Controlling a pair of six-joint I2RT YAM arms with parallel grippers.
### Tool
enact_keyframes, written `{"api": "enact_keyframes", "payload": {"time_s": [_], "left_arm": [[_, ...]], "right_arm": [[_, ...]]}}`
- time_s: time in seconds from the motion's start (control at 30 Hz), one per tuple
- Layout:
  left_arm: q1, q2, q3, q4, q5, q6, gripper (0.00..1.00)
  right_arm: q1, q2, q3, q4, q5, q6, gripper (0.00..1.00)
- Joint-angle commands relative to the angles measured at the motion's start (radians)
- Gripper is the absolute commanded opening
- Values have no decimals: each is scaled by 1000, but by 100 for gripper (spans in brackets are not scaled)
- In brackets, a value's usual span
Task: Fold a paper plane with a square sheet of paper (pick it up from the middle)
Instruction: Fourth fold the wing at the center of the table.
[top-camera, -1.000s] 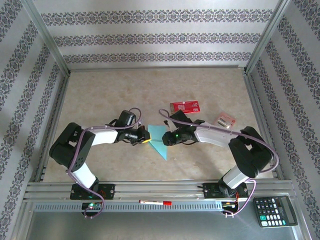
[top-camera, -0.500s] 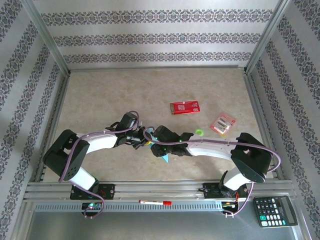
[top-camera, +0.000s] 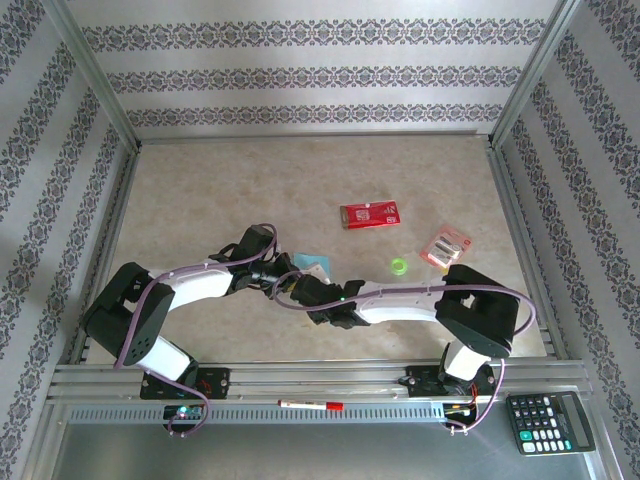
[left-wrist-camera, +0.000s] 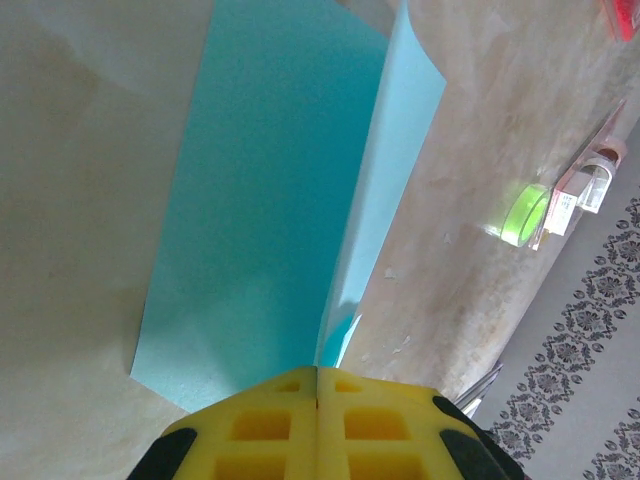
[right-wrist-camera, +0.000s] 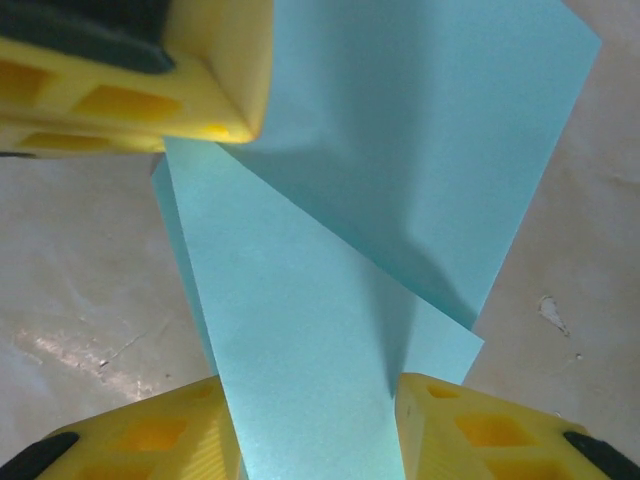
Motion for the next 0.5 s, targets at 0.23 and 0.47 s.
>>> {"api": "enact_keyframes", "payload": {"time_s": [0.23, 0.47], "left_arm": [[-8, -4, 17, -36, 6, -25, 0], [-7, 3, 16, -29, 11, -23, 0]], "right_arm": [[31, 55, 87, -66, 141, 24, 40], [29, 80, 109, -79, 152, 20, 32]]}}
